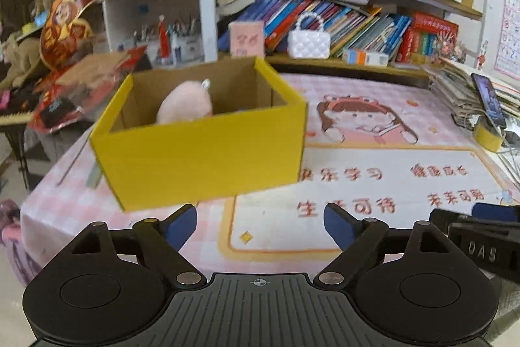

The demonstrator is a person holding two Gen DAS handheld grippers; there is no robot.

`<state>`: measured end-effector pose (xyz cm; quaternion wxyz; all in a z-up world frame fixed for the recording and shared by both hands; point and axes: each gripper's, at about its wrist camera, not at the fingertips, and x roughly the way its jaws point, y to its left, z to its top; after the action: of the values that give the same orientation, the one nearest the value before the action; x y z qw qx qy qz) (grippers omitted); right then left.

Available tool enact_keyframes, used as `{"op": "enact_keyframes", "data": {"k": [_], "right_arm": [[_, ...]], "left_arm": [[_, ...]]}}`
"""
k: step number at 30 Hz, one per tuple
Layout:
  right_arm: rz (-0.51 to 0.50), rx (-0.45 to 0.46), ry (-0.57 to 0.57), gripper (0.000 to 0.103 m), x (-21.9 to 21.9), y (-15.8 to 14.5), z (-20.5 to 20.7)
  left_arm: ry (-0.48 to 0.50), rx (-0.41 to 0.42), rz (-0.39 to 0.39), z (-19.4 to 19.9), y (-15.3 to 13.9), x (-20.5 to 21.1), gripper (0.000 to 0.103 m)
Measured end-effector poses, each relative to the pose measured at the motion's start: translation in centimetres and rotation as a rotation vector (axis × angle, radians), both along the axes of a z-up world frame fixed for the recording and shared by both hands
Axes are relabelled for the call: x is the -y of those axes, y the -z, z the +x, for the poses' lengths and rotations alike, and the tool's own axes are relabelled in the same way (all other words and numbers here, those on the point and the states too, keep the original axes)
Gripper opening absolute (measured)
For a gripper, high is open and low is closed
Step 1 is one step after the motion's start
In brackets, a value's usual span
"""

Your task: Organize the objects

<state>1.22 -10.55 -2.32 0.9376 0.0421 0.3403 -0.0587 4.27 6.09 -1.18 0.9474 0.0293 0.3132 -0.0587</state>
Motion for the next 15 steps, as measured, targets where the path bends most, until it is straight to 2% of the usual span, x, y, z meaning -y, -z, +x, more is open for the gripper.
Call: {"op": "enact_keyframes", "data": {"k": [2,4,5,10,15], "right_arm": [[-0.023,0.018,0.018,0.071,0.4,-0.3,-0.4],[-0.039,0.044,0.034,0.077,1.0,-0.6,-0.6],[-0.044,0.052,0.041,0.085,1.3,-0.8,-0.7],[-0.014,0.072,0.076,0.092,2.8,-1.5,-0.2],[-0.017,0.091,0.126,0.102,3.3,-2.2,0.0]], "left_arm": [[0.007,0.022,0.018,0.1,-0.3,0.9,0.093],[0.017,0.037,0.033,0.1,-0.5,1.7,0.096],[0.023,0.037,0.034,0.3,-0.7,2.0,0.096],[0.011,0.027,-0.020,1.0,-1.6,2.7,0.096],[-0.015,0.046,-0.001,0.6,-1.9,3.3,0.098]]}}
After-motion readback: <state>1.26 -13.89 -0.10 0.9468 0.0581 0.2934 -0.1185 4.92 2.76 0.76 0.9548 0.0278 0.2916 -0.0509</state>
